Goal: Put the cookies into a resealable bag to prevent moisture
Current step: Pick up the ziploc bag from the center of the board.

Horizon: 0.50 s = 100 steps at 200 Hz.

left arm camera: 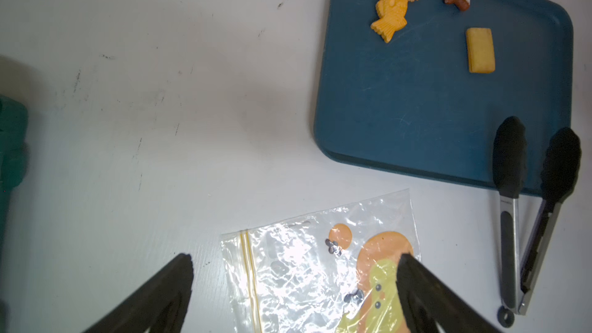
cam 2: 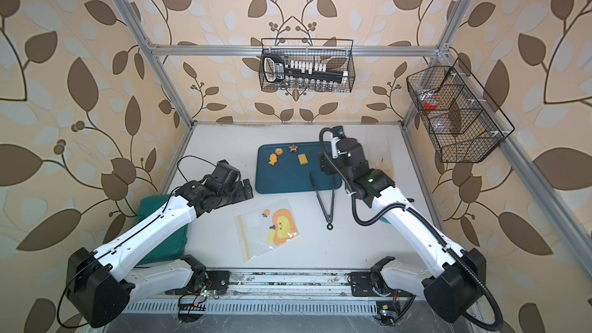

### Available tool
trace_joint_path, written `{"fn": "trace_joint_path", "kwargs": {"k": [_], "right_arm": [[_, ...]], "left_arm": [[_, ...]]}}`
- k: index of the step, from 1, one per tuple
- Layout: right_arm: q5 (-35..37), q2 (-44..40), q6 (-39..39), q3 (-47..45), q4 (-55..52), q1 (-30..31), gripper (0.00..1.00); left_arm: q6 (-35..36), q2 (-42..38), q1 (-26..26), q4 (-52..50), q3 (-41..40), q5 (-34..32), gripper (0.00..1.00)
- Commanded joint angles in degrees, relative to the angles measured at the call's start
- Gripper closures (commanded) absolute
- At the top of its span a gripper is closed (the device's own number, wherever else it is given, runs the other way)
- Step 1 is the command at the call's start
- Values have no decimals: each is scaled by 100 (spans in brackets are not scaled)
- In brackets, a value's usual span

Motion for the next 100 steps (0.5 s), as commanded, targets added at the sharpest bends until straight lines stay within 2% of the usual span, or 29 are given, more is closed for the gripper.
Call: {"fn": "trace_joint_path", "kwargs": {"k": [1, 19, 35, 53, 69, 100], "right_arm": [[-287, 384, 772, -499, 476, 872, 27], [-965, 715, 1182, -880, 1238, 1187, 27], [-1576, 1117, 1593, -948, 1309, 1202, 33], [-1672, 1334, 1909, -1208, 1381, 1212, 41], [-1977, 1470, 2032, -1340, 1472, 1210, 44], [-2246, 2101, 2250, -1149, 1045, 1210, 59]], "left_arm": [[-529, -220, -315, -905, -89, -390, 1], [-828, -380, -472, -1199, -274, -212, 1], [-1069, -508, -569, -1354, -484, 21, 3], [-1296, -534, -628, -1532, -694, 172, 14], [-1428, -517, -627, -1497, -886, 359, 25], [-1593, -378, -620, -1146, -1275, 656, 46]]}}
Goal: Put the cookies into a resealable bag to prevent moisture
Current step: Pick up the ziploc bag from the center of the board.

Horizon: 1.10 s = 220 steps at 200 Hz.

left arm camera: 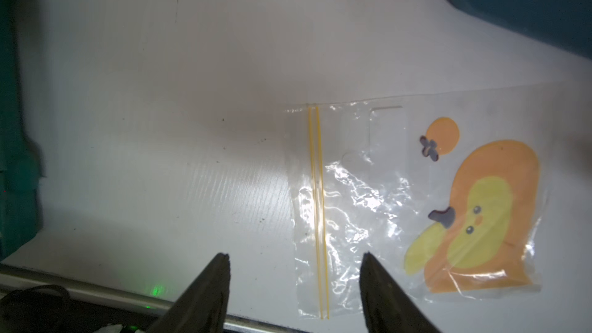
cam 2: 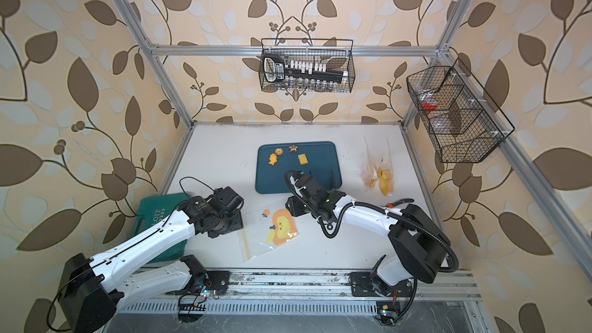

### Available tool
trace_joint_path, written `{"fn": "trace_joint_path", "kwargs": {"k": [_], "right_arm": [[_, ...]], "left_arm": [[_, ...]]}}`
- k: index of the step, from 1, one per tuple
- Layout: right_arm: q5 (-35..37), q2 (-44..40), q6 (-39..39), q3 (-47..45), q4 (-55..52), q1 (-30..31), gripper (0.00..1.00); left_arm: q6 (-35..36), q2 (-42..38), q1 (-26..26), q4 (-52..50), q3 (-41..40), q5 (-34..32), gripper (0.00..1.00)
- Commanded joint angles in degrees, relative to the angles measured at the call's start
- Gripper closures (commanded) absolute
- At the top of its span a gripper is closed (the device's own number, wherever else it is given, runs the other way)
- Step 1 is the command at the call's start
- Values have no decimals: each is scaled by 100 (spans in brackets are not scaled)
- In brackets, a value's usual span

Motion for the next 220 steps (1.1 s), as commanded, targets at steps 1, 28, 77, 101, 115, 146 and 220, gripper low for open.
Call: {"fn": "trace_joint_path", "kwargs": {"k": [1, 28, 77, 101, 115, 146, 220], "right_arm": [[-390, 414, 394, 115, -136, 2, 59], [-296, 620, 460, 113, -240, 1, 63], [-283, 902, 663, 95, -223, -1, 65], [-252, 962, 715, 85, -225, 1, 68], [-263, 985, 749, 64, -200, 1, 69], [-237, 990, 786, 12, -174, 1, 70], [37, 975, 944, -182, -233, -37, 73]], "left_arm": [[-272, 95, -20, 33, -180, 267, 47], [-379, 295, 43, -159, -204, 80, 64], [-416, 623, 118, -144, -337, 16, 75], [-351, 867, 122, 120, -424, 148, 80], [-315, 968, 114, 323, -489, 255, 81], [-293, 1122, 118, 627, -605, 384, 84], [-284, 1344, 116, 1161, -869, 632, 85]]}}
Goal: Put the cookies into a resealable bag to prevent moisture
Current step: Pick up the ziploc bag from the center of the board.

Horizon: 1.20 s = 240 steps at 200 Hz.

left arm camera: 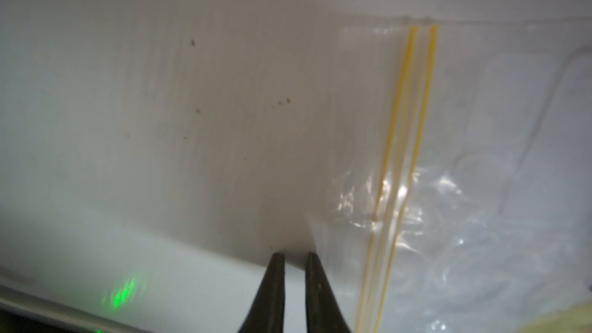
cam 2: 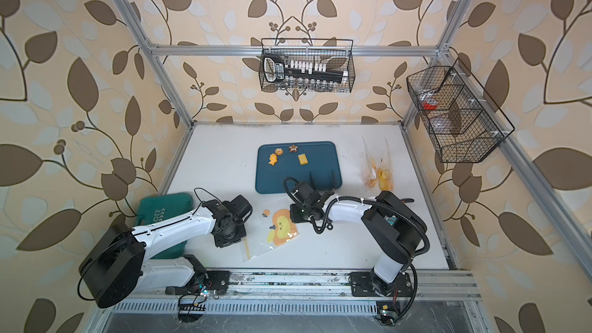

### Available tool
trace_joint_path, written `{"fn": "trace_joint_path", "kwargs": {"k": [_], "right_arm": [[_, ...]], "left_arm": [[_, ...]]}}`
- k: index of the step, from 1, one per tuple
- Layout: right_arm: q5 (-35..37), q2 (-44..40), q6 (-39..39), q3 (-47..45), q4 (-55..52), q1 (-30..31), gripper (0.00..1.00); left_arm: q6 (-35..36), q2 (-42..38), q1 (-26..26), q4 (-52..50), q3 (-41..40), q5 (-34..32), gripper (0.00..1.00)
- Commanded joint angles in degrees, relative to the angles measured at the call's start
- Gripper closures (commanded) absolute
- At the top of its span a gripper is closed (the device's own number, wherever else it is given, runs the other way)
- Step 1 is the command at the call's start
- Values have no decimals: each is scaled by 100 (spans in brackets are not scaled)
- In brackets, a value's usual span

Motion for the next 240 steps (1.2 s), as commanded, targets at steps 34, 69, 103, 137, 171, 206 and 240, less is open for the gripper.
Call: {"fn": "trace_joint_path", "kwargs": {"k": [34, 69, 103, 137, 171, 206, 240], "right_arm": [[271, -32, 222, -320, -103, -42, 74], [393, -160, 367, -538, -61, -42, 74], [445, -312, 552, -859, 34, -37, 75], [376, -346, 711, -1082, 193, -39, 76], [413, -425, 810, -1208, 249, -36, 76], [360, -512, 828, -1293, 304, -38, 77], [310, -558, 836, -1394, 409, -42, 76]], "left_arm": [[100, 44, 62, 633, -330, 350, 84], [76, -178, 68, 1146, -564, 584, 79], [67, -571, 62, 1738, -786, 791, 74], [85, -557, 63, 2347, -884, 1091, 71], [94, -446, 63, 2753, -980, 1287, 70], [144, -450, 64, 3047, -1024, 1468, 69], [225, -540, 61, 3346, -1050, 1644, 68]]}}
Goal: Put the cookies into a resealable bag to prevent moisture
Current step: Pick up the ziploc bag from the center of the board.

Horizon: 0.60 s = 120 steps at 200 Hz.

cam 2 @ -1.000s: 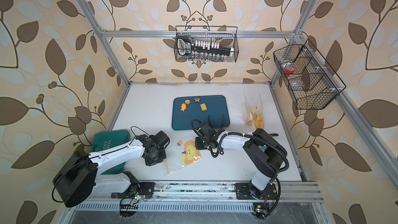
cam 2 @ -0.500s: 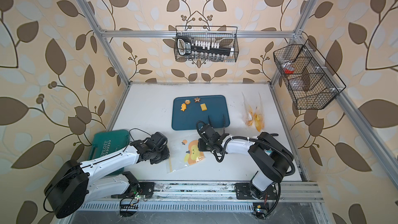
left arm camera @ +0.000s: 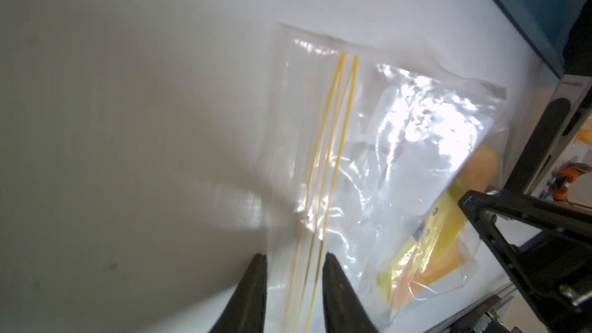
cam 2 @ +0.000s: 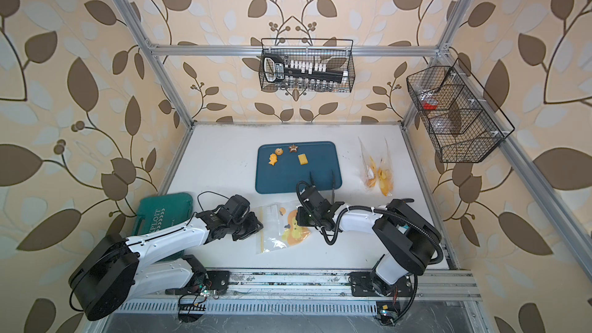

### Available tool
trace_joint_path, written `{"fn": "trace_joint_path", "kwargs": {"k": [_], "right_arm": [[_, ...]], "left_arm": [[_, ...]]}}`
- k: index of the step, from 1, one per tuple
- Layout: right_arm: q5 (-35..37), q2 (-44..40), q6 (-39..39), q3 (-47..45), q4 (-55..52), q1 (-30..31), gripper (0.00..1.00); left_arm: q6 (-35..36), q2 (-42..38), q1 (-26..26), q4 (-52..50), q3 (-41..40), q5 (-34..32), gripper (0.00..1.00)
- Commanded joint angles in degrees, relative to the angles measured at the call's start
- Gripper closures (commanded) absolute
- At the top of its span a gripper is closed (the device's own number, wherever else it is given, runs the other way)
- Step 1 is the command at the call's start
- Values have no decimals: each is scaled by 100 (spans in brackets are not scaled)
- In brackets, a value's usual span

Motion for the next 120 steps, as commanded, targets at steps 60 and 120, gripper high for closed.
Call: {"fn": "trace_joint_path", "kwargs": {"k": [60, 120], "right_arm": [[-434, -281, 41, -613, 343, -10, 55], [-1181, -92, -105, -859, 1478, 101, 20]], "left_arm": [[198, -176, 29, 499, -215, 368, 71], [166, 150, 24, 772, -255, 449, 74]]}}
